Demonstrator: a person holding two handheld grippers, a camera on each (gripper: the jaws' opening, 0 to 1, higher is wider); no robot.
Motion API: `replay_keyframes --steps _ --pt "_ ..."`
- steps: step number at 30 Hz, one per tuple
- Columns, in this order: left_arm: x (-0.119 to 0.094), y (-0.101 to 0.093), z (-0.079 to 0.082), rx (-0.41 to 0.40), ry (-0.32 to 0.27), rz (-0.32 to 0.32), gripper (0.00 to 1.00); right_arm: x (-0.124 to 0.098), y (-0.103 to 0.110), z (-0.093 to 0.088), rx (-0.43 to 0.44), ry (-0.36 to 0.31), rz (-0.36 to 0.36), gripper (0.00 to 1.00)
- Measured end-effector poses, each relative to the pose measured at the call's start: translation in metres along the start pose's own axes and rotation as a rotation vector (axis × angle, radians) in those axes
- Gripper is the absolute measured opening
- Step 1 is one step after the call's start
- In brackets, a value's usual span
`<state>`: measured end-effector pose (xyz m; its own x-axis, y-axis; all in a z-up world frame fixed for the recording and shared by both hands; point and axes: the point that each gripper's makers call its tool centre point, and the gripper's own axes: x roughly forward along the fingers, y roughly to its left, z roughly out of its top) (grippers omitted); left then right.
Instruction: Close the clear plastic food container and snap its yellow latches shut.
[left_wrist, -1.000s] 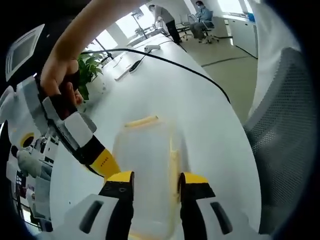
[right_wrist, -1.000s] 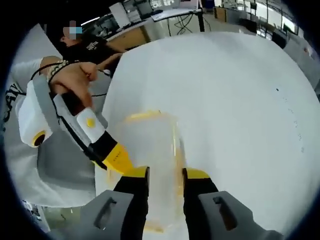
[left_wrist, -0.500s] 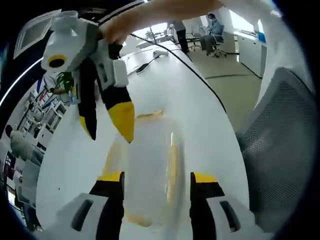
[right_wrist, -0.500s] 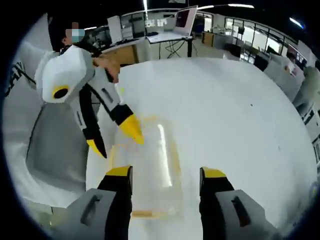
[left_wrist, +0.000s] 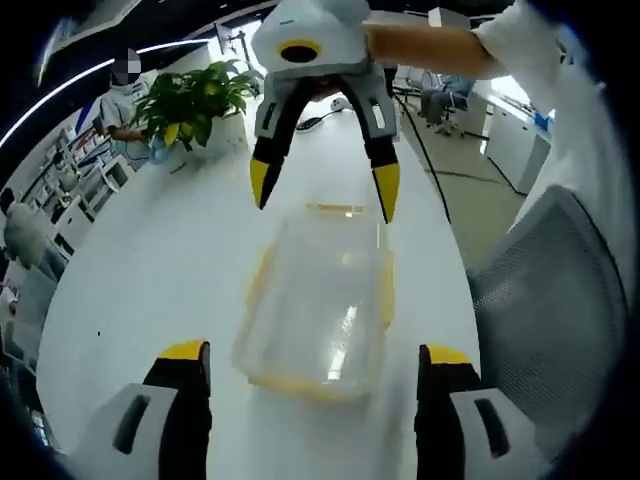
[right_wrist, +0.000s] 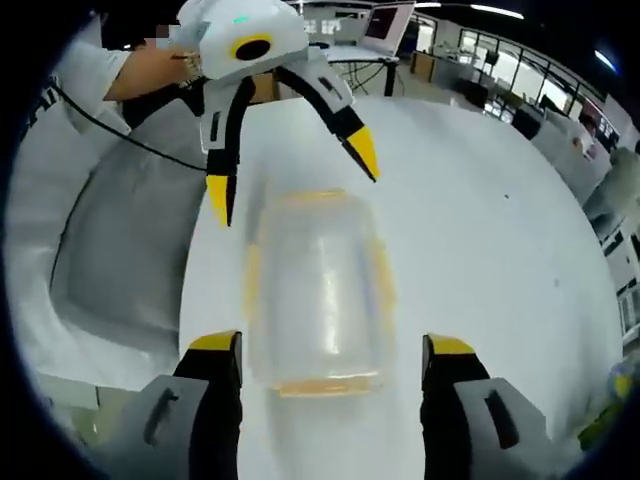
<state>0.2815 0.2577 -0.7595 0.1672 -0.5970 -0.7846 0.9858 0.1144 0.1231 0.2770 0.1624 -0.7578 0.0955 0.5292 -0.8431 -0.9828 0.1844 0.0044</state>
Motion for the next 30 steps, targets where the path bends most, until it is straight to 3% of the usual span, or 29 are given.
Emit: replay_keyframes --steps 3,10,21,30 --pt "0.002 0.006 -0.005 0.015 0.036 0.002 0.83 0.0 0.001 -0.002 -0.002 0.009 -0.001 0.71" --pt "0.009 0.005 -0.005 0.008 0.077 -0.058 0.8 0.008 0.004 -0.015 -0.018 0.071 0.002 0.78" --pt "0.027 -0.001 -0.011 0.054 0.169 -0.104 0.81 0.017 0.007 -0.02 -0.025 0.108 0.012 0.76" --pt "0.03 0.0 -0.014 0.094 0.189 -0.103 0.74 0.022 0.005 -0.023 -0.035 0.121 0.01 0.76"
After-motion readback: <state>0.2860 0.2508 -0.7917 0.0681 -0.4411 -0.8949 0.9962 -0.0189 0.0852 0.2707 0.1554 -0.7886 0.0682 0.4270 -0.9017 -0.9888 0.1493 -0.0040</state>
